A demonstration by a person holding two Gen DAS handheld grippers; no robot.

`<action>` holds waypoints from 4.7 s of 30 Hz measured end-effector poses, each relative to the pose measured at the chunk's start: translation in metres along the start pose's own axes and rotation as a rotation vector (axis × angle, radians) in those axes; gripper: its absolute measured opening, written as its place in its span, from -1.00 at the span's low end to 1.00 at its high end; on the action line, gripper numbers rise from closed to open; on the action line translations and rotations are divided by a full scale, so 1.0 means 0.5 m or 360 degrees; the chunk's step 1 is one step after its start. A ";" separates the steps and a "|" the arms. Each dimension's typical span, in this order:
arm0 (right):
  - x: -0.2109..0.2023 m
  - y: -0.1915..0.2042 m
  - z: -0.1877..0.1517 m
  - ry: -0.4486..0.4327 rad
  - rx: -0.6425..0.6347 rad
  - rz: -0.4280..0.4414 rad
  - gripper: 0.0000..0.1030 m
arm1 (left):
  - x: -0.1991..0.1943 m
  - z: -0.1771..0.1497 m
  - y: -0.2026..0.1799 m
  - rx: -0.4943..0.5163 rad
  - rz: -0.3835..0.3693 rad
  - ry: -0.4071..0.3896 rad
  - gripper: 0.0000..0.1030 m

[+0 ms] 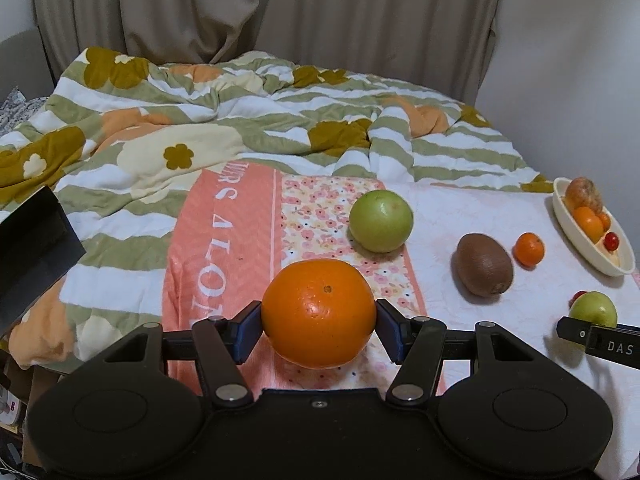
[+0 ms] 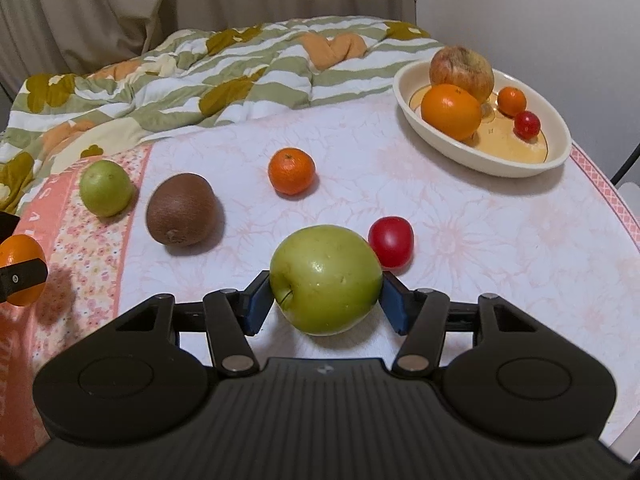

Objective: Organize fruits
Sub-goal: 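Grasp the large orange with the left tool while the right tool grasps the green apple, then carry the orange and green apple to the cream bowl and release them, then withdraw both open tools from the bowl back over the loose fruits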

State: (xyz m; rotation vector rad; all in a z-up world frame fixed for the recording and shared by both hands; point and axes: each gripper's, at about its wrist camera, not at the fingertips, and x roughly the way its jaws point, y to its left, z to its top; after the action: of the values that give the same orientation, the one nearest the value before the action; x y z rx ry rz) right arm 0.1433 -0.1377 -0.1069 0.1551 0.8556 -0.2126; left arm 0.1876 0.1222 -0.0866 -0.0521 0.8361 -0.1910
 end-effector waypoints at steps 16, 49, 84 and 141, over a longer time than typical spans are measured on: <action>-0.170 -0.054 -0.002 -0.0154 -0.0017 0.0046 0.40 | -0.164 -0.029 -0.054 -0.0004 -0.0040 -0.0170 0.24; -0.172 -0.498 0.146 -0.0217 -0.0301 0.0291 0.40 | -0.165 -0.006 -0.554 0.0006 -0.0018 -0.0309 0.24; 0.070 -0.619 0.263 -0.0101 -0.0147 0.0203 0.41 | 0.224 0.066 -0.812 0.0483 -0.0205 0.0084 0.25; 0.006 -0.541 0.238 -0.0200 -0.0293 0.0369 1.00 | -0.057 -0.001 -0.624 0.0044 -0.0016 -0.0156 0.92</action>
State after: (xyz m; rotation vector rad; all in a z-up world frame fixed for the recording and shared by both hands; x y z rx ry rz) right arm 0.1650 -0.4261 -0.0458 0.0671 0.7214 0.0735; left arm 0.1225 -0.1785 -0.0280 -0.0393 0.7358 -0.2077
